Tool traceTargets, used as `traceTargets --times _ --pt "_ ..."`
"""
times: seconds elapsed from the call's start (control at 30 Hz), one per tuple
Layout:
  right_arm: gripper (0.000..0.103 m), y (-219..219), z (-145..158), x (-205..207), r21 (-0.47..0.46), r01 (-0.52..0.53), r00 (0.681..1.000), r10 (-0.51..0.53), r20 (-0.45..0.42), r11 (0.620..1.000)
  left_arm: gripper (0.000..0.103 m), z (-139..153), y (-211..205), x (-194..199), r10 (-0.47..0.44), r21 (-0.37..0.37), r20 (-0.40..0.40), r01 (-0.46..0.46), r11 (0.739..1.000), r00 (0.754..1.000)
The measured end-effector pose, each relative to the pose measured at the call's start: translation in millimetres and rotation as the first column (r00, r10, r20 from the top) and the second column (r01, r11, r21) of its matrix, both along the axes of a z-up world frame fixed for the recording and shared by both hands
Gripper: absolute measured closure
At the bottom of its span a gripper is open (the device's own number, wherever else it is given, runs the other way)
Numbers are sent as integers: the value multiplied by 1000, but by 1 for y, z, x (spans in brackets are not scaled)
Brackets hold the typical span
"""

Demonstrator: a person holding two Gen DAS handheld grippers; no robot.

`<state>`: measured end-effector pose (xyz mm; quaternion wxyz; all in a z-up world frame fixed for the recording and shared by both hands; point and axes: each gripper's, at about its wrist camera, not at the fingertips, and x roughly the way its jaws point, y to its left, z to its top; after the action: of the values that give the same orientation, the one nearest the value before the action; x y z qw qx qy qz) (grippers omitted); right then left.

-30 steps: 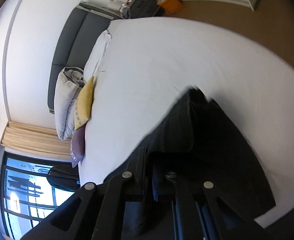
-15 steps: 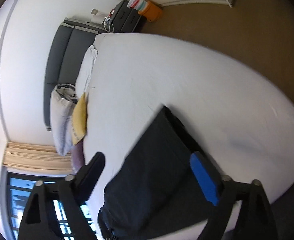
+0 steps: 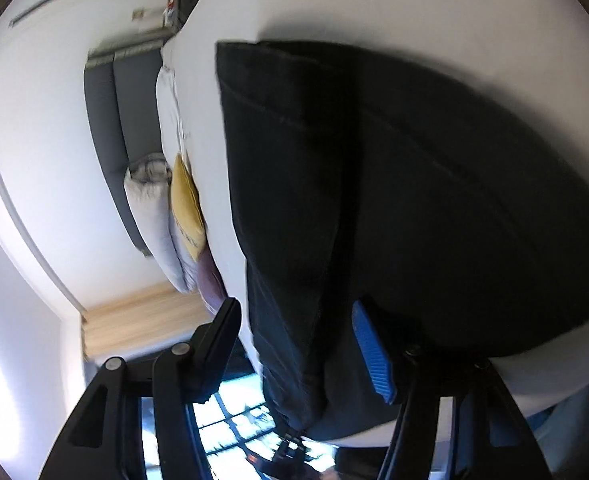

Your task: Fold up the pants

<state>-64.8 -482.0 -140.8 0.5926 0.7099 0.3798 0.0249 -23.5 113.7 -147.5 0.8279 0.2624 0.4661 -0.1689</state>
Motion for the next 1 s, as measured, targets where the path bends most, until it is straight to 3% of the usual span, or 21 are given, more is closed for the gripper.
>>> traceTargets --times 0.23,0.53,0.63,0.67,0.7,0.9,1.0 --pt "64 -3 -7 -6 38 88 995 -89 47 995 96 -1 4 -2 0 -7 7 0 1000 1000" --pt "66 -17 -10 -22 39 242 960 -245 133 969 96 0 6 -3 -3 -6 4 3 1000 1000" --pt "79 -17 -12 -20 19 236 963 -237 130 971 96 0 5 -2 -2 -2 2 2 1000 1000" --pt "89 -17 -12 -21 1 236 964 -234 128 972 96 0 4 -2 -2 -1 2 2 1000 1000" --pt "91 -18 -10 -20 -16 230 965 -226 131 973 96 0 4 -2 -2 1 1 2 1000 1000" --pt "98 -28 11 -16 -166 169 981 -150 124 971 96 0 2 0 -5 6 -2 5 1000 1000" --pt "98 -33 41 -23 -284 125 990 -103 93 950 96 0 1 0 -6 7 -1 6 1000 1000"
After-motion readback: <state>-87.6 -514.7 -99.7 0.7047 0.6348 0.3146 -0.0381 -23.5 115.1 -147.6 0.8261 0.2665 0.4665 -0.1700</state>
